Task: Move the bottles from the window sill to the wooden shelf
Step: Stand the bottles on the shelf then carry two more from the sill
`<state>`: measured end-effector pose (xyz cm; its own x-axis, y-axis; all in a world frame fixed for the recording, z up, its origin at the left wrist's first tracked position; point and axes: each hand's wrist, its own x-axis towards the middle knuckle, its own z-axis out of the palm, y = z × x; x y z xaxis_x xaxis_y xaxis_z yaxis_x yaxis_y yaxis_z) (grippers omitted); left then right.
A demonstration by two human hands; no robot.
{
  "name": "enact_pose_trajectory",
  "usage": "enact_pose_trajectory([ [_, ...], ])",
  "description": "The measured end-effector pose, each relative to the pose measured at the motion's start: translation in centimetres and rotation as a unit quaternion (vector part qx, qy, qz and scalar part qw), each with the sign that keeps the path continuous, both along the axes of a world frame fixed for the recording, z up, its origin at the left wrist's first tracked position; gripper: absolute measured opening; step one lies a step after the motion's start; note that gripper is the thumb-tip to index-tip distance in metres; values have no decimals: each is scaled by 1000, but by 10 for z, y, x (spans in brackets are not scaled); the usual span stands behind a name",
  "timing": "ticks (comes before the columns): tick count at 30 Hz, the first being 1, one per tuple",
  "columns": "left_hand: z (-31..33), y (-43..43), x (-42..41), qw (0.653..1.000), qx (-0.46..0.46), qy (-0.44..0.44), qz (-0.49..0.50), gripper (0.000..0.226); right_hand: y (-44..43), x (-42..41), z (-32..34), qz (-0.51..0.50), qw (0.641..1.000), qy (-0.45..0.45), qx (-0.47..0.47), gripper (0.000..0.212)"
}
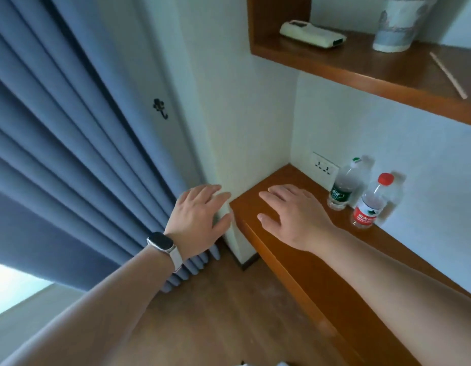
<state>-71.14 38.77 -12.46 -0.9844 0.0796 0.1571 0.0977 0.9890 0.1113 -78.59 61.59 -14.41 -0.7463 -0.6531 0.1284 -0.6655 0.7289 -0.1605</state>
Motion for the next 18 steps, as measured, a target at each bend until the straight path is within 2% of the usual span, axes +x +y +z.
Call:
enact_pose_trajectory([
  [7, 0, -78, 68, 994, -49, 67, 70, 46, -89, 27, 18, 116, 993, 28, -27, 58],
  [18, 0, -237, 217, 976, -24, 112, 184, 48, -273, 135, 35, 230, 969, 65, -58, 58],
])
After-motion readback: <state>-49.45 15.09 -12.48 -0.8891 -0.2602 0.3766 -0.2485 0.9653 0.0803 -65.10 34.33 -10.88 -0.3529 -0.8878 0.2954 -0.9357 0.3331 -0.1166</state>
